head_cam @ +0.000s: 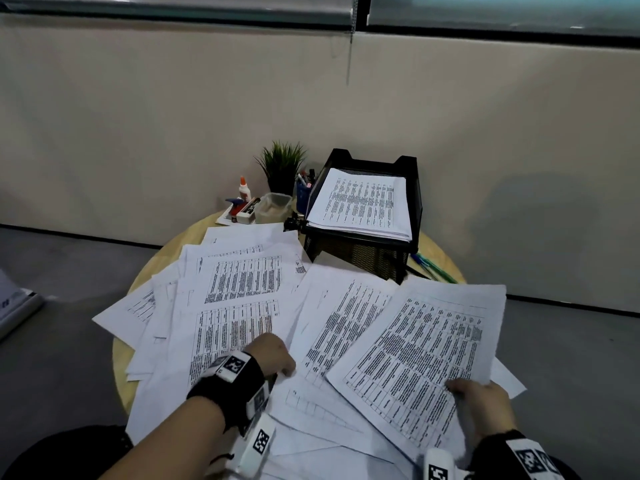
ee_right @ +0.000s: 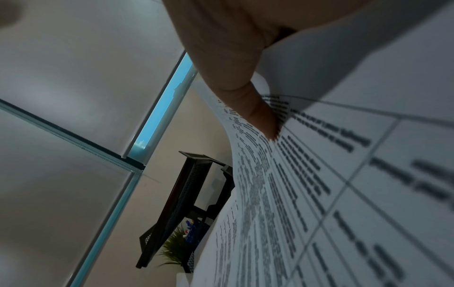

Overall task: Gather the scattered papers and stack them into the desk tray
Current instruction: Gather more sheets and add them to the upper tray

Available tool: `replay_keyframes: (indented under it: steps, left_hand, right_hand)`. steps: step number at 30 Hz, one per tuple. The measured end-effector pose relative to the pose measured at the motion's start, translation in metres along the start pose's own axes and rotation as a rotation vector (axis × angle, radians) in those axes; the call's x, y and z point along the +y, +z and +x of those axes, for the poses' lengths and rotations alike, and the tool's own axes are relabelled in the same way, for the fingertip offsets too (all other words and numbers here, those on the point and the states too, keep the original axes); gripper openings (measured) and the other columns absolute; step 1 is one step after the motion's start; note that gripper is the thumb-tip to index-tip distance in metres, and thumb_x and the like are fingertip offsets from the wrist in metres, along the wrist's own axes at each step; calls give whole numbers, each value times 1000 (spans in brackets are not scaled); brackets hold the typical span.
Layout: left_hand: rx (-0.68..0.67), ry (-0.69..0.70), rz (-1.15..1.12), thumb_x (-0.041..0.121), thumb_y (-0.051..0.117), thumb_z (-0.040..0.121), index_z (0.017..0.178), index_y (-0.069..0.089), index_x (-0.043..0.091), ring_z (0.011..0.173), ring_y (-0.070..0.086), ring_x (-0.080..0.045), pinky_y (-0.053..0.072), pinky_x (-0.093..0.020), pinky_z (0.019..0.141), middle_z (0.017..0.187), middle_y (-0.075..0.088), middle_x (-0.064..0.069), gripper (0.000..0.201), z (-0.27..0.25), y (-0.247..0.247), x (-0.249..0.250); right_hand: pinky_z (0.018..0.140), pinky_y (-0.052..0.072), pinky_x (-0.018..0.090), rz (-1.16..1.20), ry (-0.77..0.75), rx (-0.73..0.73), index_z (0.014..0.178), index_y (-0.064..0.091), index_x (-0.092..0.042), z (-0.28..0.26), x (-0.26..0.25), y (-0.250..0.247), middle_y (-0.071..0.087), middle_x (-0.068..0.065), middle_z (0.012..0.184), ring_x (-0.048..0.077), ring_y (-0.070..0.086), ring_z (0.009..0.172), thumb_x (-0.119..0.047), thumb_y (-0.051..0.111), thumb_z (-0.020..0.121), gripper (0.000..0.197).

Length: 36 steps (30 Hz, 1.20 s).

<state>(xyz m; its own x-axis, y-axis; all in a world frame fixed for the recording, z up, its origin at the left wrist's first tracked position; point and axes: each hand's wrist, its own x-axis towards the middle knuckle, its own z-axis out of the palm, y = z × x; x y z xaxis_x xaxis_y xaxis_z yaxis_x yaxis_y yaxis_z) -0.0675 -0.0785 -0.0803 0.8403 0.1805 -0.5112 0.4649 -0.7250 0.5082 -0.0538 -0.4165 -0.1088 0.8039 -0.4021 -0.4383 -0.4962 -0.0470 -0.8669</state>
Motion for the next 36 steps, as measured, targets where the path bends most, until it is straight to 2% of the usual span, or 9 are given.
replay_keyframes:
  steps: [6, 9, 13, 16, 20, 23, 27, 33, 36]
  left_hand:
    - [75, 50, -277, 28, 68, 81, 60, 34, 16, 57, 31, -16, 19, -27, 55, 60, 28, -1, 42, 0, 8, -2]
    - [24, 69, -372, 33, 64, 86, 96, 62, 7, 89, 56, -22, 37, -28, 75, 95, 58, -8, 28, 2, 11, 5]
    - [-70, 57, -383, 18, 58, 92, 127, 52, 6, 112, 55, -24, 39, -30, 96, 127, 58, -11, 38, -8, 14, 5]
    - [-106, 40, -537, 4, 61, 83, 114, 55, 7, 115, 53, -28, 38, -38, 105, 125, 58, -13, 32, -22, 14, -3]
    - [-121, -13, -735, 19, 76, 62, 85, 70, 10, 102, 58, -24, 42, -28, 88, 96, 70, -3, 25, -35, 18, -22]
    - [-167, -36, -825, 7, 73, 77, 111, 63, 7, 105, 60, -24, 41, -33, 99, 108, 69, -9, 35, -39, 26, -26]
    - [-198, -13, -744, 4, 77, 71, 111, 61, 7, 105, 60, -31, 42, -44, 101, 102, 69, -12, 44, -47, 36, -24]
    - [-40, 60, -748, 1, 64, 84, 133, 43, 3, 122, 49, -31, 33, -44, 107, 129, 55, -9, 54, -57, 37, -24]
    - [54, 59, -778, -2, 65, 82, 127, 49, 0, 98, 60, -26, 46, -37, 85, 113, 64, -13, 49, -58, 24, -40]
  right_hand:
    - [54, 28, 34, -38, 61, -51, 70, 50, 1, -7, -1, 10, 40, 11, 65, 21, 35, 58, 6, 64, 76, 16]
    - [53, 27, 33, -88, 23, -115, 71, 51, 1, -14, -6, 12, 42, 12, 67, 20, 36, 57, 8, 63, 77, 16]
    - [49, 26, 27, -134, -70, -179, 70, 55, -1, -22, -9, 18, 47, 13, 70, 20, 38, 60, 9, 66, 74, 15]
    - [50, 27, 27, -145, -71, -218, 65, 56, 0, -24, -9, 25, 46, 12, 64, 20, 38, 56, 8, 69, 72, 17]
    - [56, 26, 31, -260, -83, -362, 56, 48, -10, -34, -7, 35, 40, 8, 52, 18, 36, 54, 3, 72, 66, 29]
    - [57, 36, 27, -345, -100, -512, 66, 61, -1, -47, -4, 42, 52, 9, 59, 19, 49, 56, -17, 73, 51, 25]
    - [57, 51, 22, -322, -167, -607, 79, 66, -4, -62, -3, 51, 67, 4, 67, 15, 63, 57, -4, 71, 75, 6]
    - [61, 43, 22, -515, -449, -279, 75, 57, -21, -63, -1, 49, 62, -3, 74, 20, 60, 76, -33, 57, 90, 19]
    - [82, 46, 31, -554, -429, -92, 89, 63, -13, -47, 1, 42, 65, 8, 94, 30, 59, 98, -33, 60, 87, 20]
